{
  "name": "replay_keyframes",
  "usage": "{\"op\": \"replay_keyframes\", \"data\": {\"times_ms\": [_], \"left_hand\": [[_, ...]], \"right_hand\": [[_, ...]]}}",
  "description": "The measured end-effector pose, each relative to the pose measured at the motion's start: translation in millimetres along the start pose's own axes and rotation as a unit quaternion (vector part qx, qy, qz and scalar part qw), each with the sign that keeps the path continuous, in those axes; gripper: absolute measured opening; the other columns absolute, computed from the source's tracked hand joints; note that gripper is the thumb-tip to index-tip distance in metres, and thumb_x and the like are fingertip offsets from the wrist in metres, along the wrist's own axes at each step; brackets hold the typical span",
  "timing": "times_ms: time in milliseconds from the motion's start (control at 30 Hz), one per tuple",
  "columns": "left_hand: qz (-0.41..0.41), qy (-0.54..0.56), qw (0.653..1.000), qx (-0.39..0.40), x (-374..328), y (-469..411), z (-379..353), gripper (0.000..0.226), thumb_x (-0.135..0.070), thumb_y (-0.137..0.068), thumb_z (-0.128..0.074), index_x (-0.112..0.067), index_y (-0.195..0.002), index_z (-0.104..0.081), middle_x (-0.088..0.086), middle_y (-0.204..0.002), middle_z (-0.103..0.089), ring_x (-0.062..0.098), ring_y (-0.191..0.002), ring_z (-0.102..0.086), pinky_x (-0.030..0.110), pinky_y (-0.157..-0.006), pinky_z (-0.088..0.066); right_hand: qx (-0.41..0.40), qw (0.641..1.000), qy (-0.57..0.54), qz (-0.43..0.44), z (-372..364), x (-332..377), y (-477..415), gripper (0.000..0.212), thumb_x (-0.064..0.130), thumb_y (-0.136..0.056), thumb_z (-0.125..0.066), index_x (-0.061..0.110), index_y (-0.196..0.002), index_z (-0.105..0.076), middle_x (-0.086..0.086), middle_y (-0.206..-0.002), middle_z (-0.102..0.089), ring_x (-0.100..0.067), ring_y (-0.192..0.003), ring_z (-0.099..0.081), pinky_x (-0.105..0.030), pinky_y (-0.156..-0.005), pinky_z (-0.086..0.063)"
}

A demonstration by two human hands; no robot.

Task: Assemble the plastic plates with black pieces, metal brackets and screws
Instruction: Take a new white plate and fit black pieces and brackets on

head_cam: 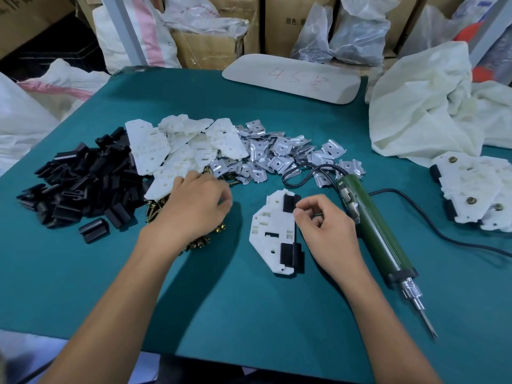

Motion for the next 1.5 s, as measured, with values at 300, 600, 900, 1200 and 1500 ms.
{"op": "replay_keyframes", "data": {"times_ms": [300,600,900,1200,1500], "left_hand": [[0.055,-0.042,0.991,-0.112,-48,-64,-15,0.061,-0.072,-0.083,-0.059,-0.012,-0.095,-0.062,0.005,-0.086,-0.07,0.03,-0.087,-0.065,0.038,-0.078,-0.047],[0.041,-0.092,0.987,-0.125,-48,-65,-15,0.046,-0.038,-0.081,-0.065,-0.008,-0.111,-0.047,0.007,-0.08,-0.065,0.032,-0.089,-0.06,0.038,-0.079,-0.031],[-0.132,0.076,0.988,-0.024,-47,-24,15,0.049,-0.047,-0.087,-0.061,-0.027,-0.126,-0.04,-0.009,-0.118,-0.071,0.024,-0.096,-0.063,0.037,-0.081,-0.05],[-0.181,0.076,0.98,0.014,-54,-25,-5,0.044,-0.045,-0.093,-0.062,-0.031,-0.127,-0.038,-0.012,-0.132,-0.065,-0.014,-0.065,-0.052,0.028,-0.069,-0.032],[-0.173,0.124,0.977,0.027,-57,-18,-6,0.037,-0.045,-0.094,-0.063,-0.038,-0.12,-0.038,-0.015,-0.14,-0.059,-0.007,-0.062,-0.055,0.017,-0.063,-0.039]], "right_hand": [[-0.004,1.0,-0.004,-0.01,1,-2,-1,0.012,0.027,-0.093,-0.067,0.038,-0.087,-0.064,0.017,-0.075,-0.061,-0.004,-0.06,-0.05,-0.011,-0.058,-0.039],[0.003,1.0,-0.008,-0.017,1,0,0,0.011,0.026,-0.095,-0.066,0.033,-0.086,-0.064,0.016,-0.075,-0.061,-0.004,-0.061,-0.049,-0.025,-0.064,-0.044],[-0.021,0.998,0.007,-0.055,4,-3,-3,0.009,0.025,-0.097,-0.06,0.031,-0.101,-0.065,0.016,-0.076,-0.064,-0.004,-0.065,-0.058,-0.029,-0.071,-0.05],[-0.005,0.998,0.0,-0.065,2,-6,-6,0.025,0.023,-0.101,-0.054,0.045,-0.108,-0.061,0.015,-0.093,-0.071,-0.011,-0.081,-0.068,-0.037,-0.083,-0.056],[0.003,0.996,-0.032,-0.085,-1,-7,-7,0.025,0.025,-0.1,-0.055,0.045,-0.112,-0.064,0.016,-0.096,-0.073,-0.009,-0.094,-0.069,-0.038,-0.082,-0.055]]}}
Point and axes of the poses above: each hand's wrist, its own y-axis away from the middle knuckle, its own z-axis out of the back of the hand, x = y × z, the point moved 3 cm from there along -y, towards the middle knuckle
